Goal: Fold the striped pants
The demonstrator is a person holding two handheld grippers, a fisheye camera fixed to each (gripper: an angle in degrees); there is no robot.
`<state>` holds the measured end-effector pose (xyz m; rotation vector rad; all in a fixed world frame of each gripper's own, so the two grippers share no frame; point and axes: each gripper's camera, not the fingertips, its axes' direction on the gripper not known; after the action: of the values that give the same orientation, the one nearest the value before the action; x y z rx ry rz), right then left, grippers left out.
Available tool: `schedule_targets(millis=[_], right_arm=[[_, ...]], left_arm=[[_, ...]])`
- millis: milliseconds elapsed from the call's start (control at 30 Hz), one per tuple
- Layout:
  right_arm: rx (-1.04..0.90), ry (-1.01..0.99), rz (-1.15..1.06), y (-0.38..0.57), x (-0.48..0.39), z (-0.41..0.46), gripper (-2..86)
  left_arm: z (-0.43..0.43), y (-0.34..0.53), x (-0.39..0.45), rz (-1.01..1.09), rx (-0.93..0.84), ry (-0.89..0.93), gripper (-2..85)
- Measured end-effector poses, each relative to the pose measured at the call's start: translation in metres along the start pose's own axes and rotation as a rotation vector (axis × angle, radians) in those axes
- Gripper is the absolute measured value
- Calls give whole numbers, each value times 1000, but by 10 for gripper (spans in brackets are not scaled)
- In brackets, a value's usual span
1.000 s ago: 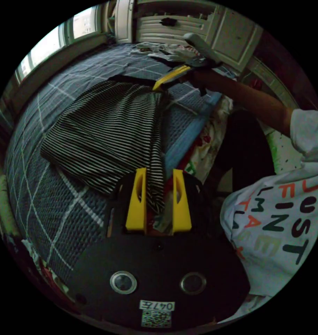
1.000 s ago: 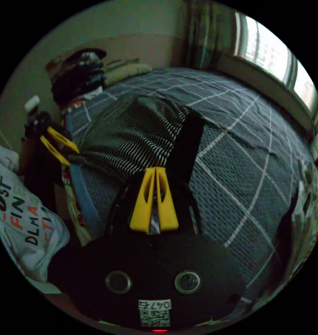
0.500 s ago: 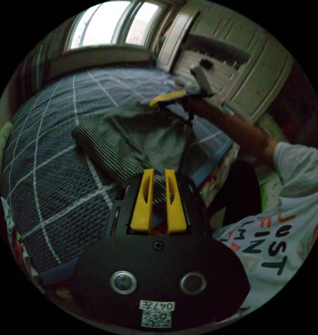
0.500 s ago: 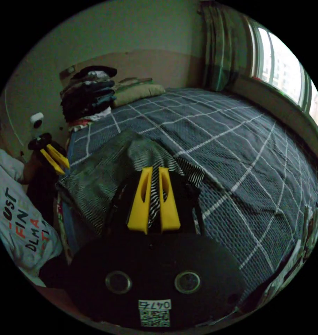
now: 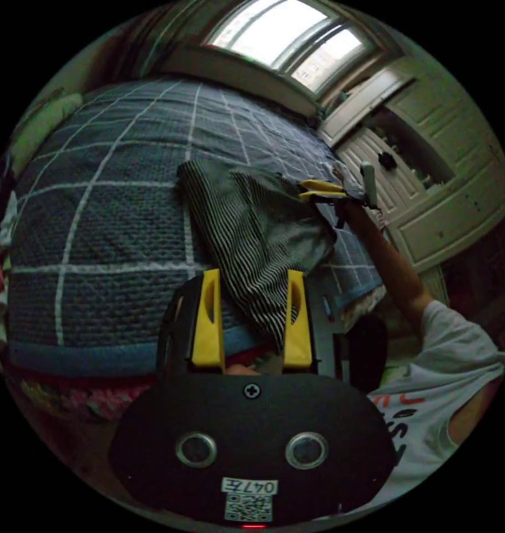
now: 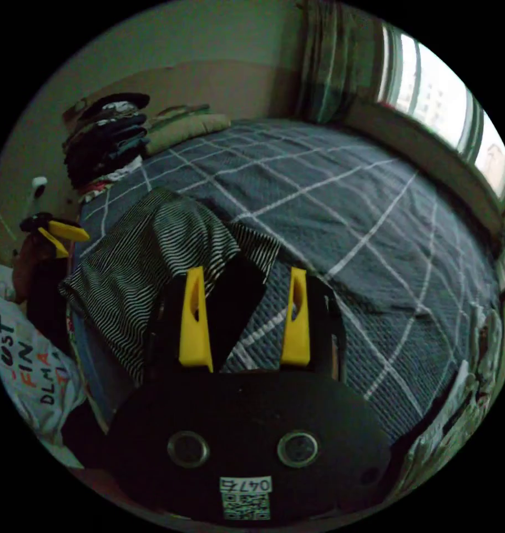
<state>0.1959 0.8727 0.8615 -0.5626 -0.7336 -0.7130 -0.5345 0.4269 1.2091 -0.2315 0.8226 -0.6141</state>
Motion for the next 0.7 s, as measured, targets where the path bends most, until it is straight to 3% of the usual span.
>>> schedule_targets(millis=[133,367,700], right_arm=[[-47,-120,9,-38,7,41,178],[-114,-155,20,-101,-21,78,146],[-101,-132,-10,-194,-110,86,76]], left_arm=[[1,21,14,-70,-62,-260,185],[-3,26,63,-90,-109,-466,164],[-51,46,87,-182,-52,-337,76]])
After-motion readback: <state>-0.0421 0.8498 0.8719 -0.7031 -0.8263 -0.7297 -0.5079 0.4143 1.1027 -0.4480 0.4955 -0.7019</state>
